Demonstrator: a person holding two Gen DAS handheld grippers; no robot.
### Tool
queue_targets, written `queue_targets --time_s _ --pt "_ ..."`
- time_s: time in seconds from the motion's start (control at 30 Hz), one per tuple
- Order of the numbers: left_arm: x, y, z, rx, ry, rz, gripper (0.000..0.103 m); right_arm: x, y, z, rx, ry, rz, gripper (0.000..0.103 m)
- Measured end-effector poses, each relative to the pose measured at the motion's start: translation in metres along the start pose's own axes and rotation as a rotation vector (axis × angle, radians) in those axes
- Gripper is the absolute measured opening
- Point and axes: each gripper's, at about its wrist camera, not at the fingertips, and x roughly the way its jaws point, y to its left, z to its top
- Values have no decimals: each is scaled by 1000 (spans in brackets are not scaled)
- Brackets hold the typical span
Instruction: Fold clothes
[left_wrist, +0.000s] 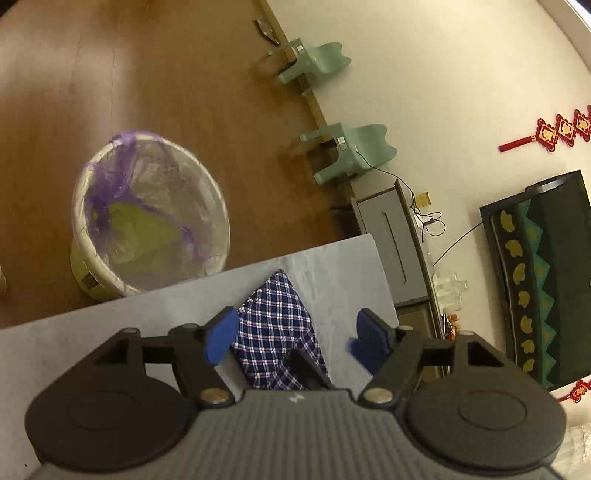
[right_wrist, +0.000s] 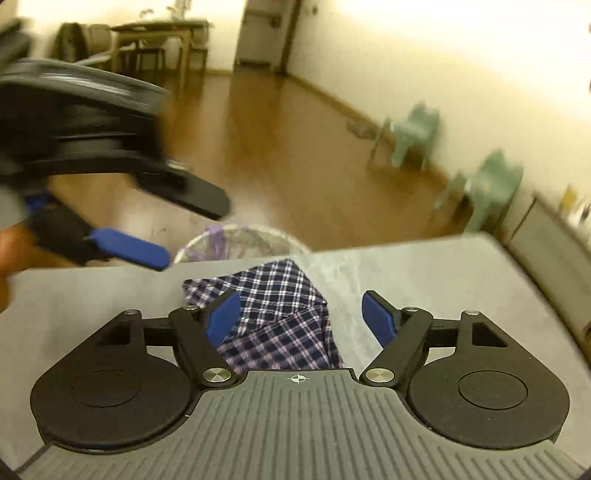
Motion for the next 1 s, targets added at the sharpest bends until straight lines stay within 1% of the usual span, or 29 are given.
queue_targets --time_s 0.07,0.1,0.13,0.17,0.2,0.27,0.3,0.33,0.37,0.43,0.47,0.5,0.53,0.57,0.6,0.63,0.67,0.7,0.73,0.8,0.87,0.9,0.97,1.0 --pt "4 1 2 0 9 -2 72 23 -6 4 30 74 41 77" --pt "6 2 3 0 13 -3 72 30 -8 4 36 100 48 77" --pt "6 2 3 -1 15 -12 72 35 -12 1 58 118 71 71" --pt "7 2 3 -1 18 -22 72 39 -17 -3 82 135 94 57" --pt "7 2 3 -2 20 -31 72 40 -22 -3 116 137 138 51" --pt "8 1 4 -4 25 -49 72 37 -28 -4 124 137 165 27" --pt "8 1 4 -5 27 -58 72 36 -27 -2 95 133 161 24" --pt "8 1 4 -5 30 -67 72 30 -23 -2 53 126 143 16" --pt "9 1 4 -6 32 -76 72 22 -20 -1 16 112 130 12" --pt "9 1 4 -8 37 -94 73 1 -11 0 -54 55 75 9" --pt "10 0 4 -9 40 -103 75 -15 -1 0 -121 -9 -9 9" --pt "10 0 4 -9 42 -112 76 -31 9 0 -188 -73 -95 9" --pt "10 0 4 -11 44 -120 77 -47 28 -9 -303 -176 -247 9" --pt "9 2 3 -23 37 -122 78 -62 47 -19 -418 -281 -402 14" --pt "7 3 3 -33 31 -122 78 -64 62 -38 -513 -317 -444 24" --pt "8 3 2 -22 34 -101 78 -65 77 -57 -607 -352 -482 42" --pt "9 4 0 -10 38 -80 78 -59 87 -73 -696 -283 -427 62" --pt "10 4 -1 2 41 -59 78 -62 89 -82 -691 -236 -369 63" --pt "10 4 -2 14 44 -37 78 -66 92 -91 -684 -190 -311 60" --pt "12 5 -5 38 51 5 78 -74 96 -108 -666 -98 -195 63" --pt "13 5 -7 64 57 47 78 -96 76 -104 -515 -89 -169 67" --pt "16 0 -11 110 63 68 78 -106 64 -101 -438 -88 -162 68" --pt "24 -11 -20 206 79 103 78 -121 24 -95 -262 -82 -183 73" --pt "29 -16 -26 256 89 118 78 -127 0 -94 -157 -73 -215 73"
